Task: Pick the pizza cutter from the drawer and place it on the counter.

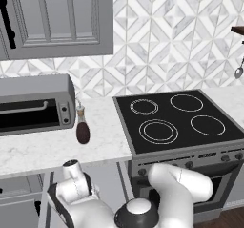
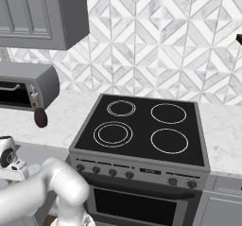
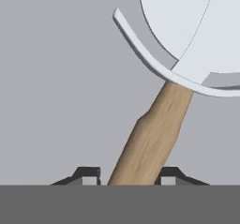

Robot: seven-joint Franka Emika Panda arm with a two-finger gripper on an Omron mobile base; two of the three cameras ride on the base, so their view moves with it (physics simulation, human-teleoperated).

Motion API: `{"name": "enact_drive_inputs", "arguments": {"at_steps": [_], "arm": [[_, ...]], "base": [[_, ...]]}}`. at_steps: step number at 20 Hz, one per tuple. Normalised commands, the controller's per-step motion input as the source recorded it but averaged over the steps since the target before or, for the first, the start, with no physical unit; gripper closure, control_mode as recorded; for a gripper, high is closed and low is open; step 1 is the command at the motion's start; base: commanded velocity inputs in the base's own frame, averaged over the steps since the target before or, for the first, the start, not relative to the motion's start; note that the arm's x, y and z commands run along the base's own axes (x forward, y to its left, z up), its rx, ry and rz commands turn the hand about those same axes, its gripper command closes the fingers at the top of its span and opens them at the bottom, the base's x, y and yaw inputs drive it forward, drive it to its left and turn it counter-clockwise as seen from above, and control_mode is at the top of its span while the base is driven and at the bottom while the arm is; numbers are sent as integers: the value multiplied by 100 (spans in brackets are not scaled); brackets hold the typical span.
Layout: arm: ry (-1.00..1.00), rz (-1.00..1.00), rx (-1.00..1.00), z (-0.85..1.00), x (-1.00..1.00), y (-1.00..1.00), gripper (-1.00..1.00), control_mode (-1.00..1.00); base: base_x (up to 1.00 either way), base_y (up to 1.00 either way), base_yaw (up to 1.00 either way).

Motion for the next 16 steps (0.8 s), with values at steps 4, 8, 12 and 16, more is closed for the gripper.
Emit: {"name": "enact_drive_inputs", "arguments": {"at_steps": [4,8,12,16], "arm": [[-10,-1,-4,22,-30,28,100,-100],[-13,-10,0,100,-48,72,100,-100],[-6,-22,2,100,-70,26,100,-100],[-1,-32,0,100,-78,-26,100,-100]], "base": [[0,0,0],[0,0,0],[0,0,0],[0,0,0]]}}
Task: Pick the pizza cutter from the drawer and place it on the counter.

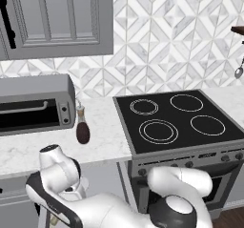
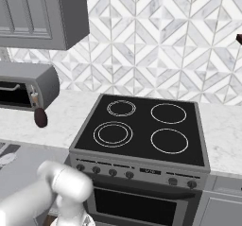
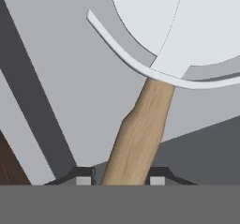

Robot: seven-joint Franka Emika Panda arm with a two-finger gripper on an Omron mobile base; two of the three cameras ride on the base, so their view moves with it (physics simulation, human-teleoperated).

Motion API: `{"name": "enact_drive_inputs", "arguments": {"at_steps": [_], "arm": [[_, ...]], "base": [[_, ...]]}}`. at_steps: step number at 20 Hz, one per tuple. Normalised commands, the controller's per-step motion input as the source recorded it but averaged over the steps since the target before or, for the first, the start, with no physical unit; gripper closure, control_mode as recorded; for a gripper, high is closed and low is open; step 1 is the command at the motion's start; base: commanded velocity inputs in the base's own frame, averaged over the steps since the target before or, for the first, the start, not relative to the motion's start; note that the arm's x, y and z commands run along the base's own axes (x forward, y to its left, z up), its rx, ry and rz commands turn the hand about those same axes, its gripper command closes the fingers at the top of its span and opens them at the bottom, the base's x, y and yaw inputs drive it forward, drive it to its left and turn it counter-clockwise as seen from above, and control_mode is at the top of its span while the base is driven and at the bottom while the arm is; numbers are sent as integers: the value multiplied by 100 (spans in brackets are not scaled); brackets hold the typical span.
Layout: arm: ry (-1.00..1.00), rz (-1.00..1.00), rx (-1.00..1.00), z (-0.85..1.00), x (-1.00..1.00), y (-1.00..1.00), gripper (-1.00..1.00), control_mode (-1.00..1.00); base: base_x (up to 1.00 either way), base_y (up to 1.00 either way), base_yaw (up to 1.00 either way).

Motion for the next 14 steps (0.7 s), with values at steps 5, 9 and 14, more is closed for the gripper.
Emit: {"name": "enact_drive_inputs", "arguments": {"at_steps": [5,9,14], "arm": [[-16,-23,0,100,1,-55,100,-100],[-12,-22,0,100,1,-79,100,-100],[-8,-11,-2,92,66,-21,100,-100]], "base": [[0,0,0],[0,0,0],[0,0,0]]}}
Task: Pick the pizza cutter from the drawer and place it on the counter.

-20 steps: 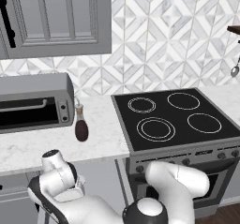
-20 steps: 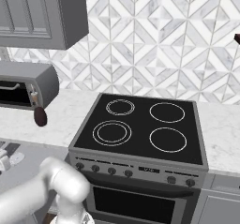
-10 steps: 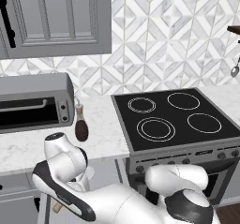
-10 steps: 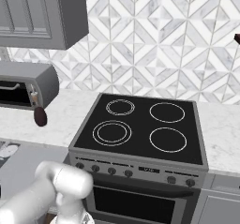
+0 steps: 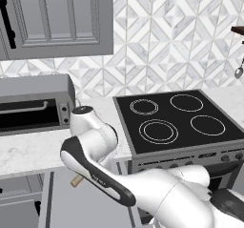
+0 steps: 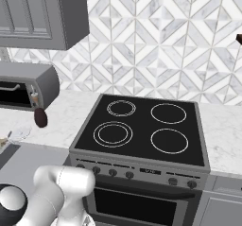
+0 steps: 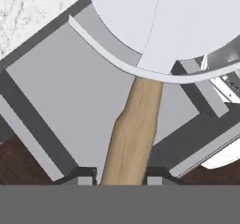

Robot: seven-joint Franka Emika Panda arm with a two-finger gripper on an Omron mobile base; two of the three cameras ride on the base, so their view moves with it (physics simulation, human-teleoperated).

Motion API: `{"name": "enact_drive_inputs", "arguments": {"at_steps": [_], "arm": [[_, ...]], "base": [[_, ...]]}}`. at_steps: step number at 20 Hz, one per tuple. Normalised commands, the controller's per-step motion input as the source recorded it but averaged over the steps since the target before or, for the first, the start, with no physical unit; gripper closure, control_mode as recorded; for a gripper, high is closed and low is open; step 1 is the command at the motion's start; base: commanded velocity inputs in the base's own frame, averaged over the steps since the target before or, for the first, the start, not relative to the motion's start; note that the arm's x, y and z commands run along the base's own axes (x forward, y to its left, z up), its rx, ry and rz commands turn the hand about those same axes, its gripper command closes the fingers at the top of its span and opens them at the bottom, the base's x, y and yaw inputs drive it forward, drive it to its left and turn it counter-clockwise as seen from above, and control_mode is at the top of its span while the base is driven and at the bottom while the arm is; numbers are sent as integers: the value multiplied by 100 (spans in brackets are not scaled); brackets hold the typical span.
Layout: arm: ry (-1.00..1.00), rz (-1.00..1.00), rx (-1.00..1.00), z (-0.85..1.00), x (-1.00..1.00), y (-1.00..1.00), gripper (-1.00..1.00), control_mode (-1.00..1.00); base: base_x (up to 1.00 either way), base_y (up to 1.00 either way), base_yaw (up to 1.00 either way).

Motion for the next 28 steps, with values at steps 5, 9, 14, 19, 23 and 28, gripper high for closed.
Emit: {"name": "enact_drive_inputs", "arguments": {"at_steps": [5,9,14,19,23,28], "arm": [[0,-1,-1,52,36,-55,100,-100],[1,-15,-2,82,-3,-100,100,-100],[0,-2,-7,50,17,-100,100,-100],[5,5,-8,-3,92,-100,100,-100],[7,12,-6,-25,100,-65,100,-100],[8,11,-1,-61,61,2,100,-100]], "base": [[0,0,0],[0,0,0],[0,0,0],[0,0,0],[0,0,0],[0,0,0]]}}
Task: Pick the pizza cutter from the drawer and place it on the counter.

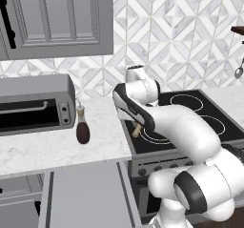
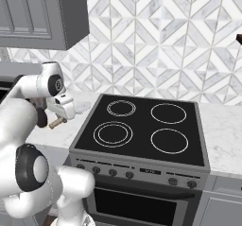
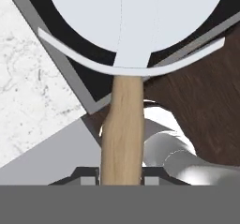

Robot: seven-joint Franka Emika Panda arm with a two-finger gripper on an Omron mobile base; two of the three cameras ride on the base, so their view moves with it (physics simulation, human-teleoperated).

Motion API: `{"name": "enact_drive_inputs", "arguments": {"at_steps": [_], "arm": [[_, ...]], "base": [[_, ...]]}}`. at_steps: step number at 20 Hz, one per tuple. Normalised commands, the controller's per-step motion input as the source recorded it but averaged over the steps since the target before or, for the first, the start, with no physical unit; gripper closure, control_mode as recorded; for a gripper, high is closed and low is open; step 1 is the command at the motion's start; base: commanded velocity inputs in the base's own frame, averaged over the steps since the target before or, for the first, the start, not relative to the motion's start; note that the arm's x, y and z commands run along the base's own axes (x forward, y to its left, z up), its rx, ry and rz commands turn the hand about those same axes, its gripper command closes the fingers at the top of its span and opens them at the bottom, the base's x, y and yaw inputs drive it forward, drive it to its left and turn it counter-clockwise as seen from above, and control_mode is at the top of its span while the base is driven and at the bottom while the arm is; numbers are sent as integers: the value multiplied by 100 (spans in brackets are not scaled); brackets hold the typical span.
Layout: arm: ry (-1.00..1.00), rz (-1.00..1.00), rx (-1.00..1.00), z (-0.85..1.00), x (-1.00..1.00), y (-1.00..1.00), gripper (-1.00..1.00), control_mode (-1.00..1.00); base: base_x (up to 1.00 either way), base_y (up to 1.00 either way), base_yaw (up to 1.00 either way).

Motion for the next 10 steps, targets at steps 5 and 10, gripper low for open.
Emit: {"name": "enact_drive_inputs", "arguments": {"at_steps": [5,10], "arm": [[0,0,-3,-59,66,4,100,-100],[0,0,0,-68,91,20,100,-100]], "base": [[0,0,0],[0,0,0]]}}
